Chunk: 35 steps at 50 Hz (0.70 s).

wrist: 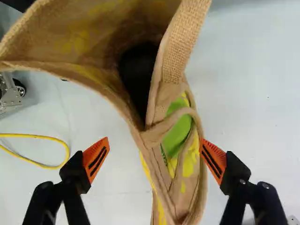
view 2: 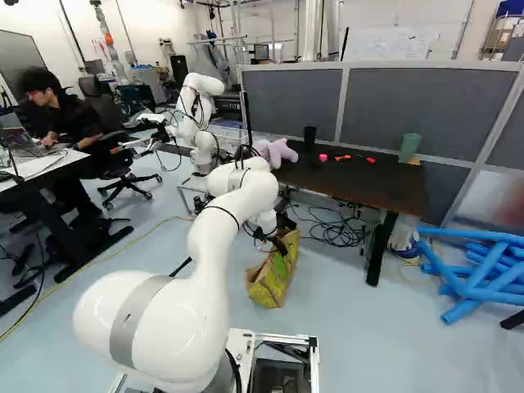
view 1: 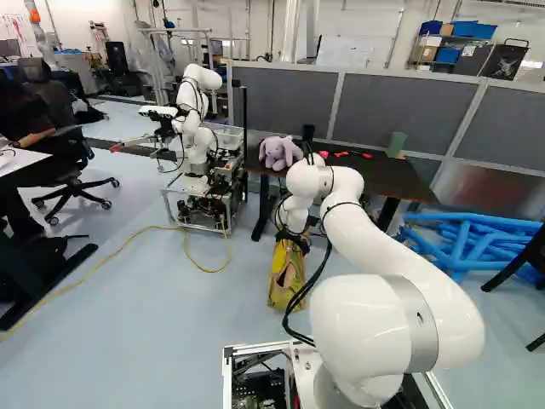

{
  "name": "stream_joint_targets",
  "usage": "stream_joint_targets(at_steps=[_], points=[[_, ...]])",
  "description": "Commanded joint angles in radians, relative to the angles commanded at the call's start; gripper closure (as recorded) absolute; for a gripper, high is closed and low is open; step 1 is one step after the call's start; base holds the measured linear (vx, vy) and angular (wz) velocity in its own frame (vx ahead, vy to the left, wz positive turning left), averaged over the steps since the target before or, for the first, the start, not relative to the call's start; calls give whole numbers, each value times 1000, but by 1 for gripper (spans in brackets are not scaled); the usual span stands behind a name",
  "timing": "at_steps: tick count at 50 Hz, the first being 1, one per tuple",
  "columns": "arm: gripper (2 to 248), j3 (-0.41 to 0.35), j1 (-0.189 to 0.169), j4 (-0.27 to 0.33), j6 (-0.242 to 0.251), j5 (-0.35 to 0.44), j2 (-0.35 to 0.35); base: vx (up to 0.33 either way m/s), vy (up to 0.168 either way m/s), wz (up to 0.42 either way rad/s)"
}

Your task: Pick up the bag on the ground and place it on the table

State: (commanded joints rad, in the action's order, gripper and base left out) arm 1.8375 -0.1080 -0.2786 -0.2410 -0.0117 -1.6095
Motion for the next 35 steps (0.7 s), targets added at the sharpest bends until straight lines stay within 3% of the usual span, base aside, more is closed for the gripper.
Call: stream_joint_targets(at_steps=[21, 22, 27, 28, 32, 33, 35], points=[[3, 27, 0, 0, 0, 0, -27, 0, 0, 0], [26, 27, 0, 0, 0, 0, -27, 0, 0, 0], [26, 27, 0, 0, 0, 0, -27, 0, 0, 0], [64, 27, 0, 0, 0, 0, -27, 0, 0, 0], [64, 27, 0, 0, 0, 0, -27, 0, 0, 0], [101, 27, 0, 0, 0, 0, -27, 0, 0, 0], [101, 27, 0, 0, 0, 0, -27, 0, 0, 0]])
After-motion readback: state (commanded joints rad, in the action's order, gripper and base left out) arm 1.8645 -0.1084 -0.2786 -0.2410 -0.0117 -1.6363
